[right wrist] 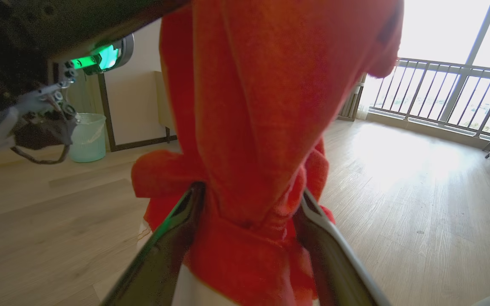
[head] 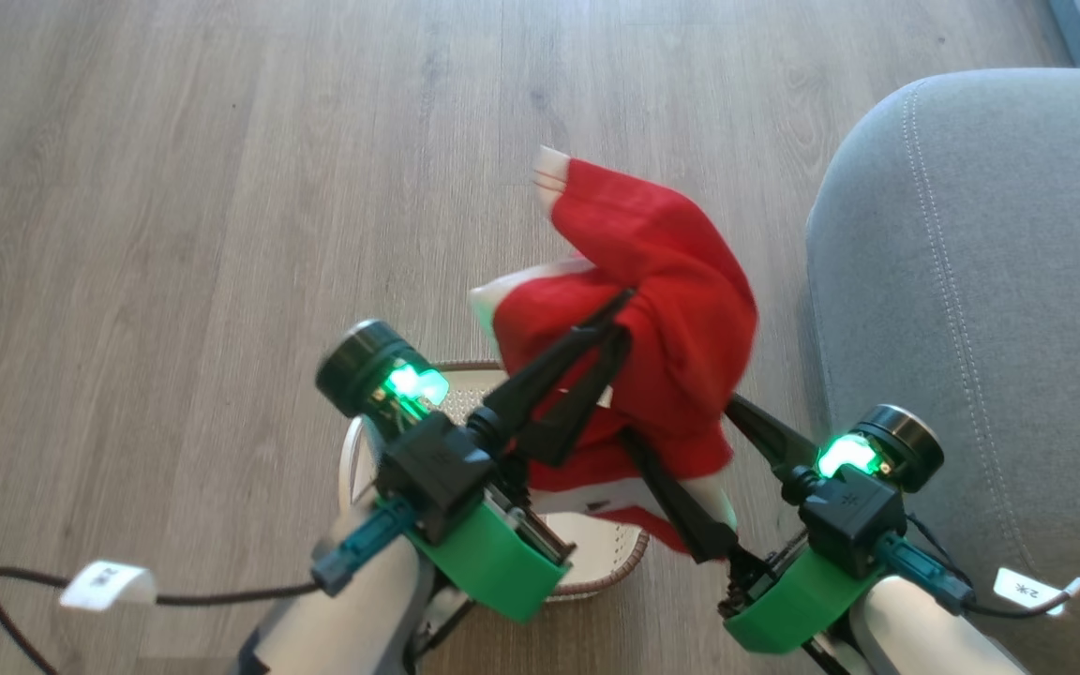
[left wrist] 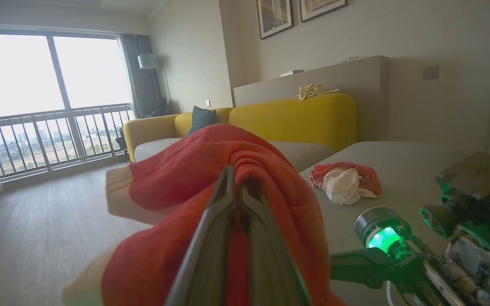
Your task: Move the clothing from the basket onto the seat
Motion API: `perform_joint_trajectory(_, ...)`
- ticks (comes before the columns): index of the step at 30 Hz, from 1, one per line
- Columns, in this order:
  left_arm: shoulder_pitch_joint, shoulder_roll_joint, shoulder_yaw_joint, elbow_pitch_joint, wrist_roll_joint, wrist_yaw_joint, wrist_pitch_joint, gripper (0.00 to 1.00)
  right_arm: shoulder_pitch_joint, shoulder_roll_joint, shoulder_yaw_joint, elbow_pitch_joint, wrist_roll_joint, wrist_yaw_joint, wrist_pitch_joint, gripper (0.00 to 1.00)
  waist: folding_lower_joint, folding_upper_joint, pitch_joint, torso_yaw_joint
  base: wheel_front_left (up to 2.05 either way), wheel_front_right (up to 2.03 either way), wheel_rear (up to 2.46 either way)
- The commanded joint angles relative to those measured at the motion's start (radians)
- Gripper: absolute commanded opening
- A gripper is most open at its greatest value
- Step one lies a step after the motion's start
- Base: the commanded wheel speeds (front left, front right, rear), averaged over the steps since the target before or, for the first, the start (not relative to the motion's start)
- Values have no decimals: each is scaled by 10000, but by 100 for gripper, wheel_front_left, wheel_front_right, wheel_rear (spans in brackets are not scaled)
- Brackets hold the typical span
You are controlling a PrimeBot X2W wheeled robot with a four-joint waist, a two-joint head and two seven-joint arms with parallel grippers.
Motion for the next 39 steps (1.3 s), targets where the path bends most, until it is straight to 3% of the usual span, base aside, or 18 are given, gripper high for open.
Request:
perform_joint_trajectory(1, -545, 60, 153, -400, 66, -8, -95, 0, -339, 4, 187, -206, 57, -4, -24, 100, 0, 0, -20, 17, 0, 0, 0)
perform_joint_trajectory(14, -652, 7, -716, -616, 64, -8, -95, 0, -607, 411, 32, 556, -258, -4, -24, 100, 0, 0, 35, 123, 0, 0, 0)
perform_joint_trajectory(15, -668, 13, -770, -622, 58, -8, -95, 0, -628, 455, 23, 577, -278, -4, -24, 96, 0, 0, 58, 138, 0, 0, 0)
perform_joint_trajectory(16, -683, 19, -810, -628, 55, -8, -95, 0, -650, 494, 19, 594, -286, -4, -24, 60, 0, 0, 79, 151, 0, 0, 0)
perform_joint_trajectory(17, -698, 29, -841, -632, 49, -8, -95, 0, -672, 527, 12, 615, -293, -4, -24, 35, 0, 0, 100, 162, 0, 0, 0)
perform_joint_trajectory(18, -712, 41, -864, -635, 42, -8, -95, 0, -690, 559, -2, 638, -293, -4, -24, 1, 0, 0, 119, 173, 0, 0, 0)
perform_joint_trajectory(39, -412, 313, -432, -52, -7, -8, -95, 0, -474, 1337, -1639, 124, -121, -4, -24, 0, 0, 0, 98, 230, 0, 0, 0)
